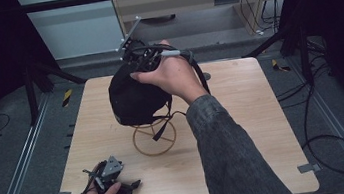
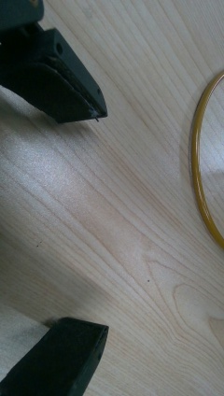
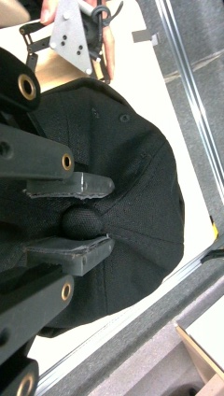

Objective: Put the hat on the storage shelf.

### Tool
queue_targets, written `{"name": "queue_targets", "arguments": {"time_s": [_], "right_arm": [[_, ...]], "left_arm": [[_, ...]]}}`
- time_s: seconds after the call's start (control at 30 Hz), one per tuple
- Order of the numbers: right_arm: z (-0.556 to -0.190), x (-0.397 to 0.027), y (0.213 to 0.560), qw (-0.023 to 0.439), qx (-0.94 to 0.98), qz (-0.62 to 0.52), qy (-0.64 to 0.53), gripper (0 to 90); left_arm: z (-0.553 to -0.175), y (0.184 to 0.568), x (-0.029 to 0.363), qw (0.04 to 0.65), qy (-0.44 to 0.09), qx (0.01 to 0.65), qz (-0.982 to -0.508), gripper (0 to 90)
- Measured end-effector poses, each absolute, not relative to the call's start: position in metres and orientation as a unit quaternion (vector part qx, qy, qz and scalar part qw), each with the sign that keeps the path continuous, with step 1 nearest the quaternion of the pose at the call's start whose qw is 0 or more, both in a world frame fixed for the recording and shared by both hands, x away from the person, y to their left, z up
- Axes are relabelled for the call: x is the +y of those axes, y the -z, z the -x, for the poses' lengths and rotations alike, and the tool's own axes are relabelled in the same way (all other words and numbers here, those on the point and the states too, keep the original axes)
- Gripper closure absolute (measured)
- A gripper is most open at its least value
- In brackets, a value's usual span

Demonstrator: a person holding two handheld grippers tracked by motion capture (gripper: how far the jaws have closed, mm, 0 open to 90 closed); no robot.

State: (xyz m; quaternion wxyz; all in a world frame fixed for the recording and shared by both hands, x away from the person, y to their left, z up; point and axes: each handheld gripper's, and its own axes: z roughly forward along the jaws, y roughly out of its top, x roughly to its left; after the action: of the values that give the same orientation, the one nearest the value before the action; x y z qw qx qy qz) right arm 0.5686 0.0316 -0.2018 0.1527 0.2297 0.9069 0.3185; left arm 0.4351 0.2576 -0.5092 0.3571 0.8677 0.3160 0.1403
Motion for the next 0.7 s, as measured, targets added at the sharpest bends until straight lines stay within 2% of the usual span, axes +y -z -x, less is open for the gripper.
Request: {"name": "queue_targets", "arguments": {"time_s": [0.7], "right_arm": [[-0.58, 0.04, 0.214, 0.143, 0.91, -0.243, -0.305, 66.9]], "left_arm": [[-0.435, 0.509, 0.257, 0.357, -0.14, 0.315, -0.868, 0.0]]}}
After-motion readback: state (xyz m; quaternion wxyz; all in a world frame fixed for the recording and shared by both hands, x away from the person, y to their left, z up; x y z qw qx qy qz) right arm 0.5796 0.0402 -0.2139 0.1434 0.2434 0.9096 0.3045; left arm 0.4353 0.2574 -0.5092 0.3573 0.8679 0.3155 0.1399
